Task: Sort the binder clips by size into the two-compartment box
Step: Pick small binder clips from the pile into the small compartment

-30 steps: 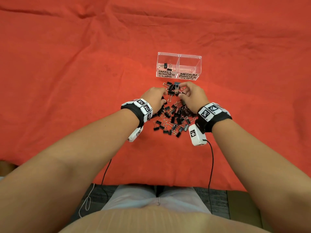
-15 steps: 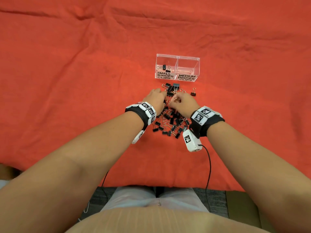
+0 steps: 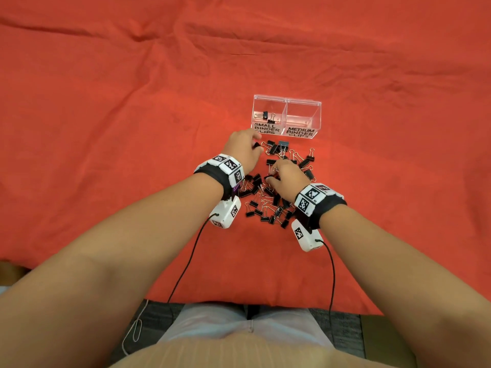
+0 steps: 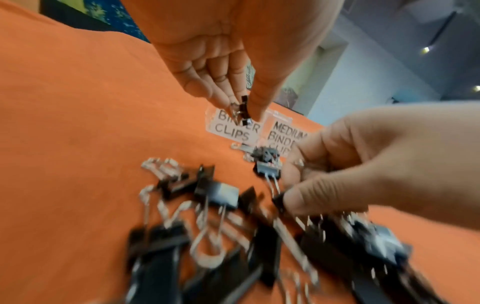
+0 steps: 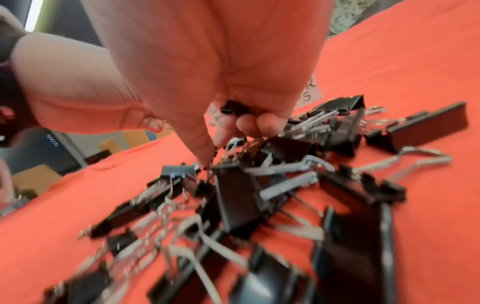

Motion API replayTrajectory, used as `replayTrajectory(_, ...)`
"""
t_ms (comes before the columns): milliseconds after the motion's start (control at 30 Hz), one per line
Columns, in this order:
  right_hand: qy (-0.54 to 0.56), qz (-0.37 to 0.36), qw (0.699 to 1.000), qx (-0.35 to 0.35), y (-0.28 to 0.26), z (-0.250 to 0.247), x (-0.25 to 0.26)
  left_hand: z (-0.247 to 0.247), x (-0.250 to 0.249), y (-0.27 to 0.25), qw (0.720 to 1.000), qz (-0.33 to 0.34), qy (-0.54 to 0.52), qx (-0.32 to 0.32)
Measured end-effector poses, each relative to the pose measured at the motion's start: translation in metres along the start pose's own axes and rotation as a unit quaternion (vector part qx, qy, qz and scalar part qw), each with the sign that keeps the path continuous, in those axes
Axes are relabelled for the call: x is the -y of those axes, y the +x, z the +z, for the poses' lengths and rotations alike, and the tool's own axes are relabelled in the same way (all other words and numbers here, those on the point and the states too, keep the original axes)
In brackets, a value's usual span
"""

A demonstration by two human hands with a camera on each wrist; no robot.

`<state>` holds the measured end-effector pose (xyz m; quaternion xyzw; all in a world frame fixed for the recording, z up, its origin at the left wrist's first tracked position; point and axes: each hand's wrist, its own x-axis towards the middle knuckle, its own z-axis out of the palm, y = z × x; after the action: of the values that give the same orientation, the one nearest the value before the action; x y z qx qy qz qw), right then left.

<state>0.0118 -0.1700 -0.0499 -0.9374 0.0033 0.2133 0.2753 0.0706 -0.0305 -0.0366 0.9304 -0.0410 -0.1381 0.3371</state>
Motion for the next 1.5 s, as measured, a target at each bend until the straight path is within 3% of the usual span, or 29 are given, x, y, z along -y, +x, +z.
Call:
replayTrajectory(300, 0.087, 0.063, 0.994, 0.009, -0.004, -0.066, -0.028, -0.026, -0.032, 0.057, 0.997, -0.005, -0.065, -0.041)
replayTrajectory(500, 0.066, 0.080, 0.994, -0.036, 0.004, -0.117, -0.053, -0.019, -0.034, 0.072, 0.994, -0.023, -0.081, -0.064)
replayTrajectory(667, 0.064, 0.044, 0.992, -0.098, 0.036, -0.135, -0.035, -0.017, -0.036, 0.065, 0.995, -0.018, -0.083, -0.059)
replayTrajectory(867, 0.062, 0.001, 0.988, -0.139, 0.084, -0.114, 0.012, -0.012, -0.018, 0.023, 0.996, -0.018, -0.076, -0.036)
replayTrajectory(1100, -0.007, -0.021, 0.993, -0.115, 0.105, -0.084, 0.031, 0.004, 0.016, -0.017, 0.992, 0.010, 0.051, 0.111)
replayTrajectory(1300, 0.010, -0.038, 0.989, -0.142, 0.072, -0.078, 0.015, 0.012, 0.007, -0.011, 0.992, 0.055, 0.080, 0.082)
replayTrajectory(1500, -0.043, -0.019, 0.997, -0.059, 0.038, -0.045, -0.018, 0.028, -0.012, 0.007, 0.992, 0.059, 0.083, 0.078)
